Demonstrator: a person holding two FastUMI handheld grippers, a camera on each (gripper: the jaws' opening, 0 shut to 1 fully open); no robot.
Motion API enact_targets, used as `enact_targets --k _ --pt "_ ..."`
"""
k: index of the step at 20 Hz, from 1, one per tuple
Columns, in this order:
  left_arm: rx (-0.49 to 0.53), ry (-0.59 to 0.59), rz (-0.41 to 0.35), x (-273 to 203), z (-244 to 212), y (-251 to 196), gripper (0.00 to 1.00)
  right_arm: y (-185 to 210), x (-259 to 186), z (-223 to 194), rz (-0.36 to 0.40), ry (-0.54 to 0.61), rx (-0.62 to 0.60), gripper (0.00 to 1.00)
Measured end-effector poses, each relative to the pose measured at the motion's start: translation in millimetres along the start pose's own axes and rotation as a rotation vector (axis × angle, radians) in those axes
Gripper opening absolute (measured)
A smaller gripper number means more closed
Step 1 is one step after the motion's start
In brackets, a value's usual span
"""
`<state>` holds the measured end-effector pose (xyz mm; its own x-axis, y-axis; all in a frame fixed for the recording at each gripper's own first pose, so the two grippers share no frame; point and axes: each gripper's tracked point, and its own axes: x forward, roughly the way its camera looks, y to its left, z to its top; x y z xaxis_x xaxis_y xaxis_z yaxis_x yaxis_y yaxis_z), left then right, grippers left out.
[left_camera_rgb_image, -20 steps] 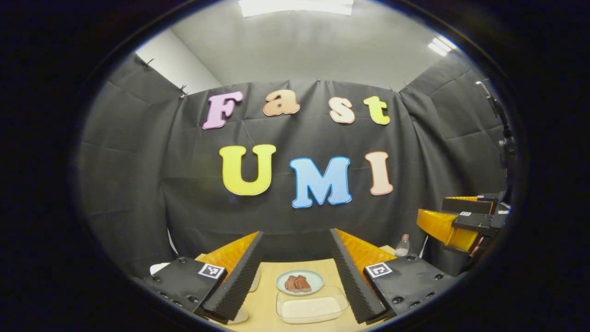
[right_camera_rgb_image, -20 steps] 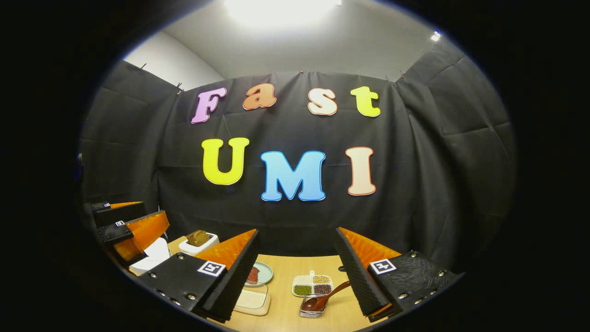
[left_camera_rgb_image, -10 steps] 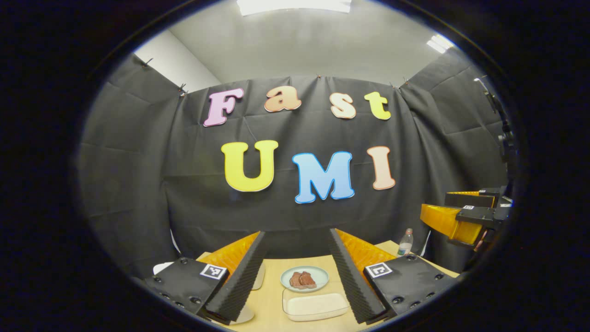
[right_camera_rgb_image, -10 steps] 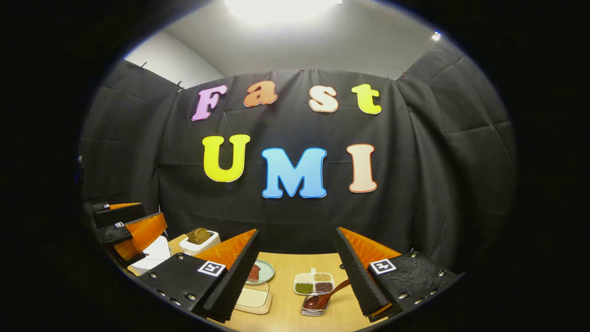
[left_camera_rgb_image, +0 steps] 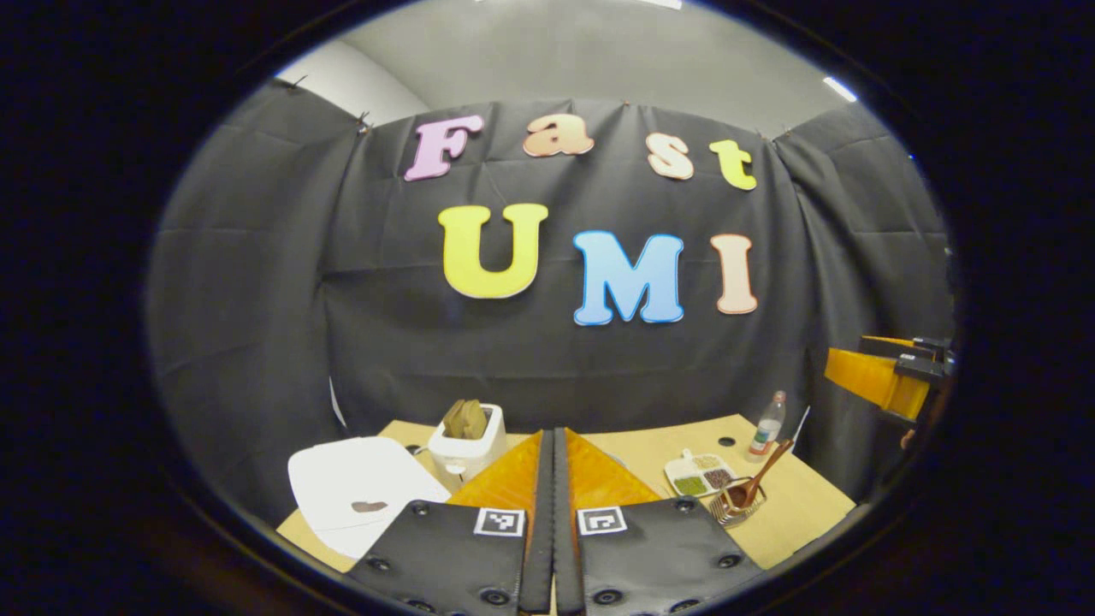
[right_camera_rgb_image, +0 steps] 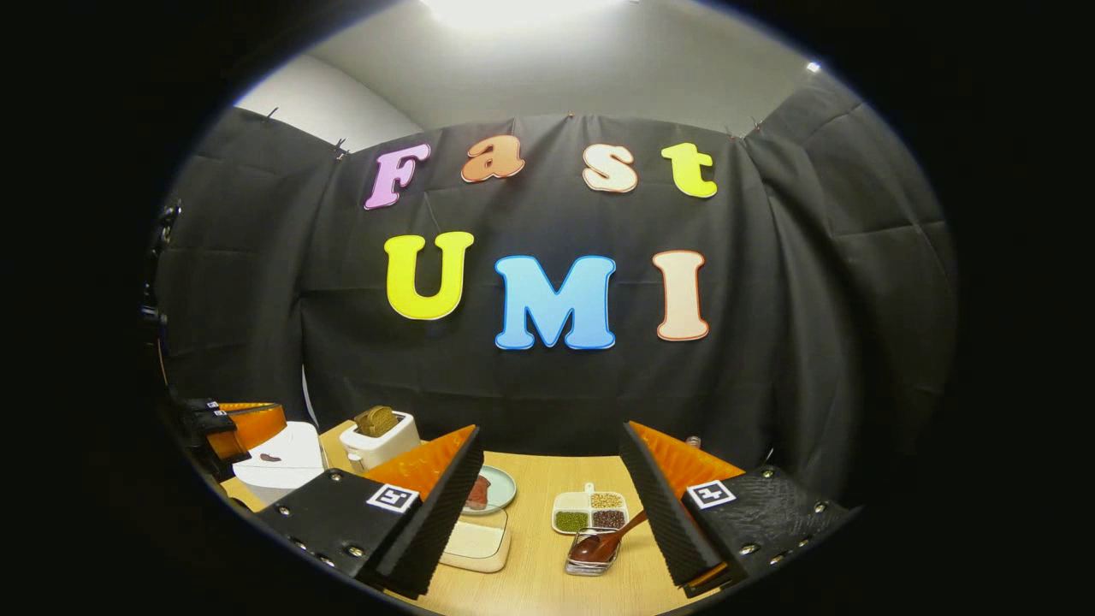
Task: Close the left gripper, press the button to open the rice cooker; take a wooden spoon from the chopstick holder with the right hand, scoop a spoonful of rice and pour it into the rice cooker, then put the wooden spoon back into the chopstick holder.
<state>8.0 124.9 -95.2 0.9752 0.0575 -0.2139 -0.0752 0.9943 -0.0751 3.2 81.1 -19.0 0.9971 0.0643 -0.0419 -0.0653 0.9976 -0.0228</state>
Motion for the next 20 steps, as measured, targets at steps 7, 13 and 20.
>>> enact_targets --k 7,13,20 --pt "-0.056 0.179 0.195 3 -68 126 0.09 1 5 -13 0.005 0.038 0.013 0.98" --pt "-0.095 0.27 0.233 12 -105 173 0.08 5 8 -20 0.007 0.063 0.014 0.98" --pt "-0.127 0.39 0.233 40 -145 202 0.08 7 8 -24 0.007 0.078 -0.004 0.98"
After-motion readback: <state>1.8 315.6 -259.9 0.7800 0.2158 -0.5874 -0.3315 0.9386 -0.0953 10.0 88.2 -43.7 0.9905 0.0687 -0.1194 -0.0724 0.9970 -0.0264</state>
